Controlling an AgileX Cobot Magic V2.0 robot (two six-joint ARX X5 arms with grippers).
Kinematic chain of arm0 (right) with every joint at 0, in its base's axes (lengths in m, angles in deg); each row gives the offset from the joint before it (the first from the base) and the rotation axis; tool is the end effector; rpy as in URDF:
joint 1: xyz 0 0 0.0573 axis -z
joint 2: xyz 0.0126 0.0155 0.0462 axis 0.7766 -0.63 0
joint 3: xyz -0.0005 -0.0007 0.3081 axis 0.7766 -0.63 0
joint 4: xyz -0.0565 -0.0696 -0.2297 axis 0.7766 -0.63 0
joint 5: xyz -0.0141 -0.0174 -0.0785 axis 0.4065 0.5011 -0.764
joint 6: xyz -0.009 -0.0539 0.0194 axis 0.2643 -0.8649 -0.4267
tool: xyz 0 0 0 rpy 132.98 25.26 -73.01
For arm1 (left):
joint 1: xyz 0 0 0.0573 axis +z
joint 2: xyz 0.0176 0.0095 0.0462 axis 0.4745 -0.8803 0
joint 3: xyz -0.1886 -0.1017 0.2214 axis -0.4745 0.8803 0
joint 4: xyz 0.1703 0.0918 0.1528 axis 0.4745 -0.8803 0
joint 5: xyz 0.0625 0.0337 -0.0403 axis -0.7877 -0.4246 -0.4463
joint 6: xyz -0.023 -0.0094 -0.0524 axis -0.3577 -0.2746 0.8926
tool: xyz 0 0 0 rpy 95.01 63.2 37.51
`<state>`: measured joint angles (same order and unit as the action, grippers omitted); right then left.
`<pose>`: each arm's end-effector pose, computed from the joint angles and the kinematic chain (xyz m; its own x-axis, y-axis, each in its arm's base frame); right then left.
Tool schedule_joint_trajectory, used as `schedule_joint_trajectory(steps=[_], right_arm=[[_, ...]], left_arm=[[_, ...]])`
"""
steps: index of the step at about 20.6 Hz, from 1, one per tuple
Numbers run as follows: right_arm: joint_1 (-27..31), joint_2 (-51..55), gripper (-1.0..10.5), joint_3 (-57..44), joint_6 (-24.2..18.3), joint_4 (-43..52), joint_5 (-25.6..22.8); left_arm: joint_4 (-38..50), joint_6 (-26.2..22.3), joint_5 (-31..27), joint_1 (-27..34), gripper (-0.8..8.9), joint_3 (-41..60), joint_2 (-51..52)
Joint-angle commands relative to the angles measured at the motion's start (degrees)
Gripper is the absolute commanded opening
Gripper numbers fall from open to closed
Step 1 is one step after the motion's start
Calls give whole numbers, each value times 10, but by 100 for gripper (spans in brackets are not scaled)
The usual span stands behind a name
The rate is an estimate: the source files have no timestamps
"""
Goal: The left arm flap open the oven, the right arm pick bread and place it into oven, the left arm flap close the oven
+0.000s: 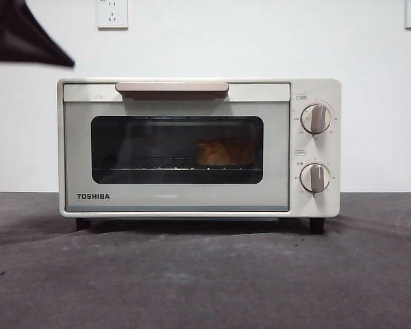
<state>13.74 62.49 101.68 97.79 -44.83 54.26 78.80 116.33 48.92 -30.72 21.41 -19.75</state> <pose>-0.0083 -0.0019 0.4054 0.6829 0.6423 -0.3481 -0.5528 0.7658 0.3286 0.2221 -0.0346 0.3314 0.6087 -0.7306 -0.3094 0.3622 0.6028 -0.7109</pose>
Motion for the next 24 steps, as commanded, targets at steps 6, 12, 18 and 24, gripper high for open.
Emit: schedule_joint_trajectory(steps=[6,12,18,24], right_arm=[[-4,-3,432,11,-36,49,-27],[-4,-3,431,11,-75,53,-28],[-4,-3,334,10,-85,62,-27],[-4,-5,-7,10,-89,60,-27]], left_arm=[[-65,-110,-2,-17,15,-13,125],[-146,-136,-43,-35,15,-14,250],[-220,-146,-130,-54,15,-14,389],[-267,-200,-130,-54,16,-13,441]])
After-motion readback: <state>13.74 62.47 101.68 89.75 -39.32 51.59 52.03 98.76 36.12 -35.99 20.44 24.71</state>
